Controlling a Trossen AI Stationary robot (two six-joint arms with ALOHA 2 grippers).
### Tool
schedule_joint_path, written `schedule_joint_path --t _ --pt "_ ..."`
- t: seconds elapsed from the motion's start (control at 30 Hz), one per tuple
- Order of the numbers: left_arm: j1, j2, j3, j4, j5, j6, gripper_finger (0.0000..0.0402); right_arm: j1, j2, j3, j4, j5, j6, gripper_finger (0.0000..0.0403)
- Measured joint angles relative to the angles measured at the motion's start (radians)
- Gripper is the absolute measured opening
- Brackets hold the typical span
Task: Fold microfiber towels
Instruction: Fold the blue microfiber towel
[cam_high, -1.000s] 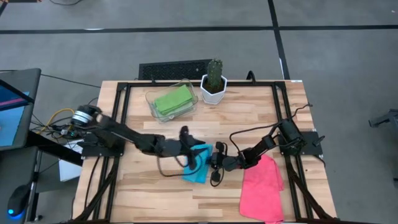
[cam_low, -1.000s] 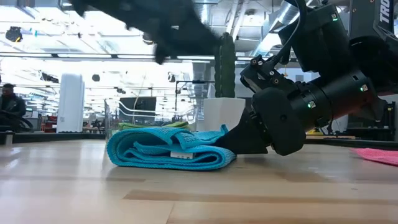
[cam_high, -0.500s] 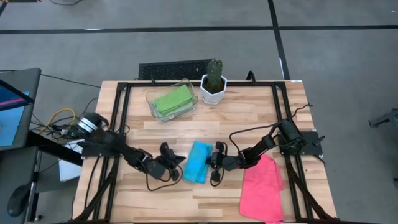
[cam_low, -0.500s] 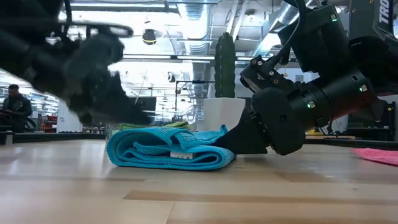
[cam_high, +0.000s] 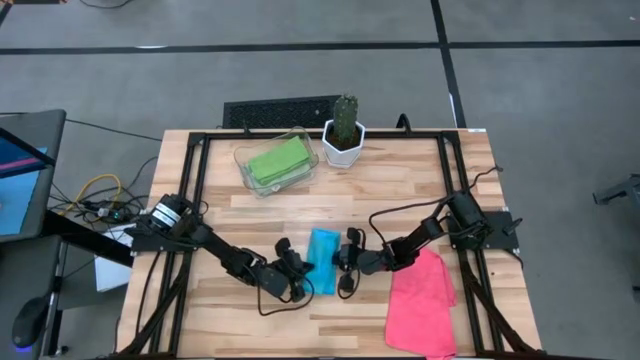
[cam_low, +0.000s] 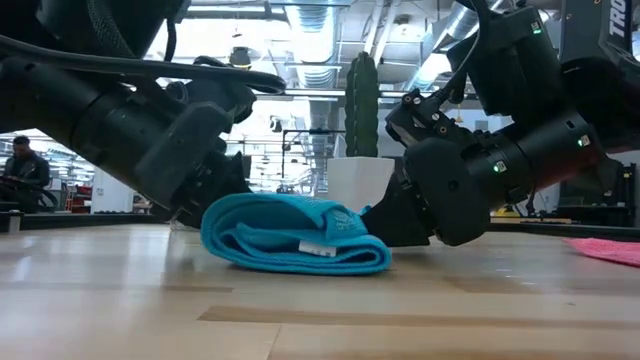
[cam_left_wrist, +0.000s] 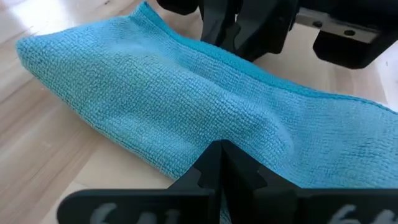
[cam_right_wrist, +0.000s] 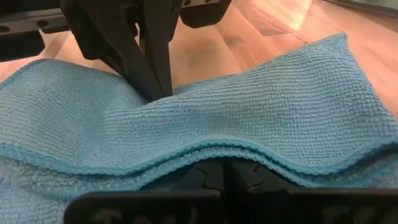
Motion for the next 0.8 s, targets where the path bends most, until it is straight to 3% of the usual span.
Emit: schedule_joint_path --t 0.23,0.57,0.7,0.8 --pt "0.008 0.000 0.000 -0.010 -0.003 -0.008 0.0000 0.017 -0.131 -0.002 -0.219 0.033 0.020 0.0020" --pt "0.011 0.000 0.000 -0.009 -0.016 -0.009 0.0000 0.099 -0.319 -0.001 -0.564 0.265 0.136 0.0018" --pt "0.011 0.000 0.000 -0.009 -0.020 -0.009 0.0000 0.113 -0.315 -0.002 -0.433 0.320 0.092 0.0016" --pt "0.012 0.001 -0.001 -0.008 -0.036 -0.009 0.0000 0.098 -0.284 0.003 -0.224 0.252 -0.043 0.0014"
